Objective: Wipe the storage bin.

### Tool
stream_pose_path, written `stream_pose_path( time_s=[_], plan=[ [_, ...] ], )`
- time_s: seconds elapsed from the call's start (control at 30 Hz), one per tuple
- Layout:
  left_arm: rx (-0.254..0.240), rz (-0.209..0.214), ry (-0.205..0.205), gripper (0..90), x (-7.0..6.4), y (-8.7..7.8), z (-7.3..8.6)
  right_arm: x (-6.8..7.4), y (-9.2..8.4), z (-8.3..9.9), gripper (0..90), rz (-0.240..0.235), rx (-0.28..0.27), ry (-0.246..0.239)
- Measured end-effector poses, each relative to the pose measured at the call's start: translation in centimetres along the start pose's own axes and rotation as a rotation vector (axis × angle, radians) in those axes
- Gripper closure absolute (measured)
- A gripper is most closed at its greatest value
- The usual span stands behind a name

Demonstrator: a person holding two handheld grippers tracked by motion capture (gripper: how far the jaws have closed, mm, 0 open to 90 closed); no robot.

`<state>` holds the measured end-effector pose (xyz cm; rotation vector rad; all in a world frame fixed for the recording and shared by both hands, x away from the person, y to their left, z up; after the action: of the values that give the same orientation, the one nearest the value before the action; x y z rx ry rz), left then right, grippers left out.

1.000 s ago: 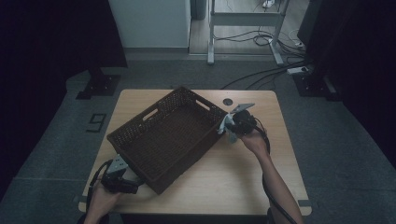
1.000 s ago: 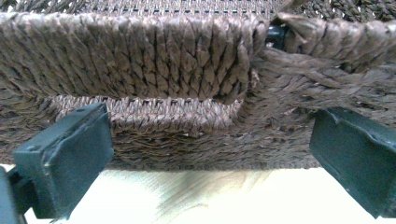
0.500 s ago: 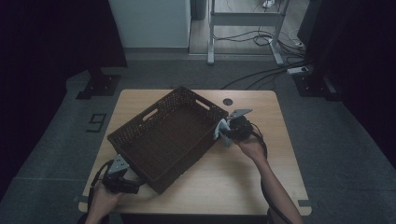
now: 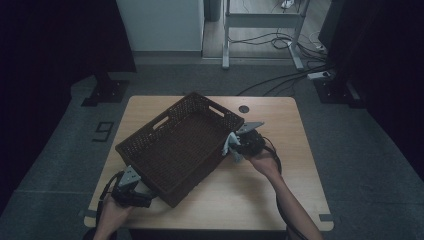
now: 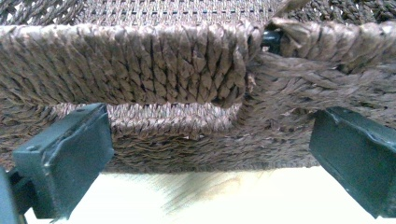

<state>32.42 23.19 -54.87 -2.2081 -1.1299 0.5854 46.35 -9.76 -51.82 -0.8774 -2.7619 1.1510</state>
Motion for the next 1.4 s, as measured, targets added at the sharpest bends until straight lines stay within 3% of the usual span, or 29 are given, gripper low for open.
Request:
stream_pose_path(
  time_s=[1.4],
  plan=[
    [-0.024,-0.008,-0.025,0.0,-0.3,0.1,0.2,8.3,0.6,-1.5,70.3,-0.132,-0.019,-0.099]
  ],
)
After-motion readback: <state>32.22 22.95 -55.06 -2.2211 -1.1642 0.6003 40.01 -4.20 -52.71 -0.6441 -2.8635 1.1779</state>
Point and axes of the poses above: each handheld gripper's, and its own axes: y roughly forward along the jaws, z roughly out of its underside, x roughly to its left, the point moved 8 cm from there along y, roughly forward along the jaws, and after that the axes turned 11 degrees about -y, right-handed, at the moved point
